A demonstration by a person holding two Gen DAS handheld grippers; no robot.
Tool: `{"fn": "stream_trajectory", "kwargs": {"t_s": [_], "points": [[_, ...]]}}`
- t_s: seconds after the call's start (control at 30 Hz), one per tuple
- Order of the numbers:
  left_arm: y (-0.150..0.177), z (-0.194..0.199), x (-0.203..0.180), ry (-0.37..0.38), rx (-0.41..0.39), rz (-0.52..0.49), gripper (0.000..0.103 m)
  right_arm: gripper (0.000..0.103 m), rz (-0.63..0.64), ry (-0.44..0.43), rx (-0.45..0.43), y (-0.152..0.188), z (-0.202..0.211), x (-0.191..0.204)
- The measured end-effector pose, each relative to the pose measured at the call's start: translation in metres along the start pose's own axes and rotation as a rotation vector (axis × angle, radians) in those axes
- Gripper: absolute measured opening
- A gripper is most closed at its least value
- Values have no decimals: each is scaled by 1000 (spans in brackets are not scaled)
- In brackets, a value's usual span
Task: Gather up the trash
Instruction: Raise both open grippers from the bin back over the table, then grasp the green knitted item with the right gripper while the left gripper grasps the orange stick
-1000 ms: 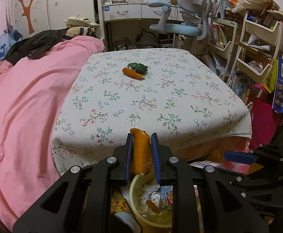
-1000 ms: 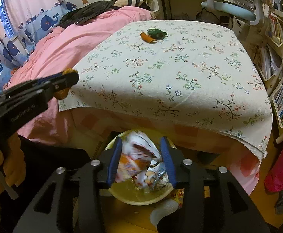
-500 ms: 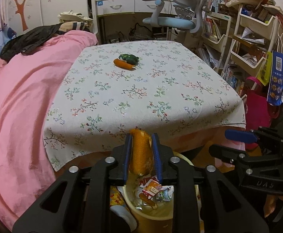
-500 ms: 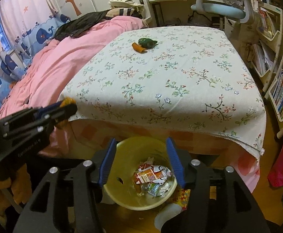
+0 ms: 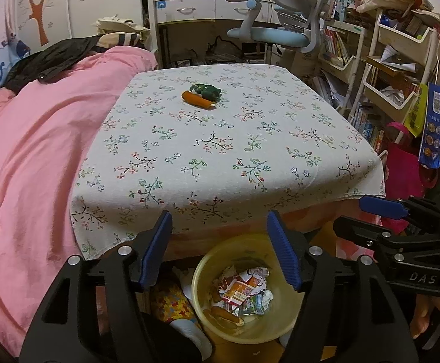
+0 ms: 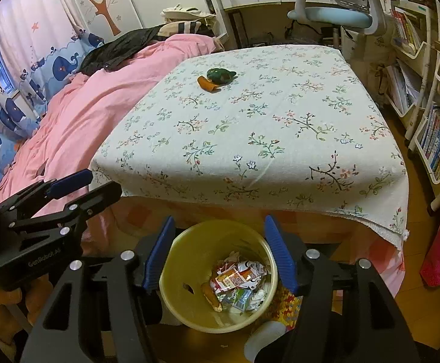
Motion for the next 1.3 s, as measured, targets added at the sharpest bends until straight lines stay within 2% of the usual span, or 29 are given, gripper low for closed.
{"fn": "stream_trajectory", "kwargs": {"t_s": [0.1, 0.4, 0.5, 0.67, 0.8, 1.0, 1.3], "points": [[-2, 0, 2, -3, -6, 13, 65, 63, -7, 9, -13, -1, 2, -2], [-20, -6, 24, -7, -8, 135, 66, 63, -24, 30, -53, -12, 7, -9], [-34, -13, 28, -15, -8, 155, 66, 63, -47, 28, -67, -32, 8, -18], [-68, -28, 31, -9, -23, 191, 67, 64, 32, 58, -98, -90, -4, -24], [-98, -49, 41, -22, -26, 238, 67, 64, 80, 65, -86, -126, -35, -30], [-143, -89, 55, -57, -23, 279, 67, 64, 61, 31, -50, -164, -99, -37], [-182, -143, 58, -56, 11, 298, 67, 64, 50, 11, -19, -210, -175, -42]]}}
Point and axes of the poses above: each gripper's, at about its wrist camera, not at the fingertips, and z roughly against the way its jaws point, x to its left, y to its underside, the point moved 3 cm from there along -z, roughly the way its jaws point, and after that the axes turned 13 degrees about z, right-handed, at the moved point
